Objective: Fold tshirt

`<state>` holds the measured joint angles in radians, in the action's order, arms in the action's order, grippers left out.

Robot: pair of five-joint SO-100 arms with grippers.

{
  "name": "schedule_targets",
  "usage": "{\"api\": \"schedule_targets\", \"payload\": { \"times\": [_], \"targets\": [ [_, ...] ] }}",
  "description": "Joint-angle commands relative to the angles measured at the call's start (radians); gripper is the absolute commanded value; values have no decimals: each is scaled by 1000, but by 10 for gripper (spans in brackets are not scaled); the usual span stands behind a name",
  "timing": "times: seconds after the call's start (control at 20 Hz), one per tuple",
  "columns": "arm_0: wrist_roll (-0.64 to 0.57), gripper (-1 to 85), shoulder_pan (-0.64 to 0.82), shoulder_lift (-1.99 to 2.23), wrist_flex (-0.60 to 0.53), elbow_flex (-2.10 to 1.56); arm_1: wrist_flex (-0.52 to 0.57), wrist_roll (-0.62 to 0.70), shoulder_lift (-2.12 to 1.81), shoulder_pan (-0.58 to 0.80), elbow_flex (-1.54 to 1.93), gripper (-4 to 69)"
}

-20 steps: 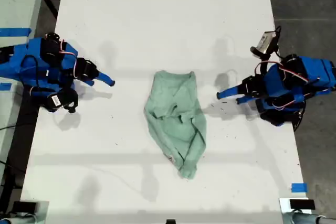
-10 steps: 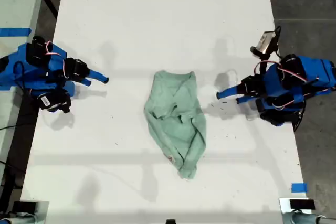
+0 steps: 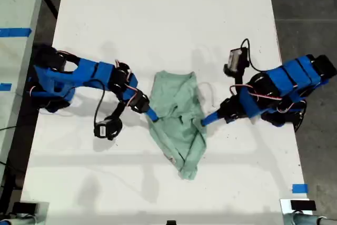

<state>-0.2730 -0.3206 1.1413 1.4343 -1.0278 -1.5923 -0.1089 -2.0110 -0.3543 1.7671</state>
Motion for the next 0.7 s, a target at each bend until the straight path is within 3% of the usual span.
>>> {"api": "schedule_targets", "payload": {
  "times": [0.0,0.15,0.65],
  "targets": [
    [-14,299,-60,-160,-67,318,51,-31,156,-77,-183,364],
    [2,292,-104,-202,-186,318,106,-71,273,-126,-210,368],
    [-23,292,-176,-342,-523,321,468,-81,518,-156,-117,348]
  ]
}}
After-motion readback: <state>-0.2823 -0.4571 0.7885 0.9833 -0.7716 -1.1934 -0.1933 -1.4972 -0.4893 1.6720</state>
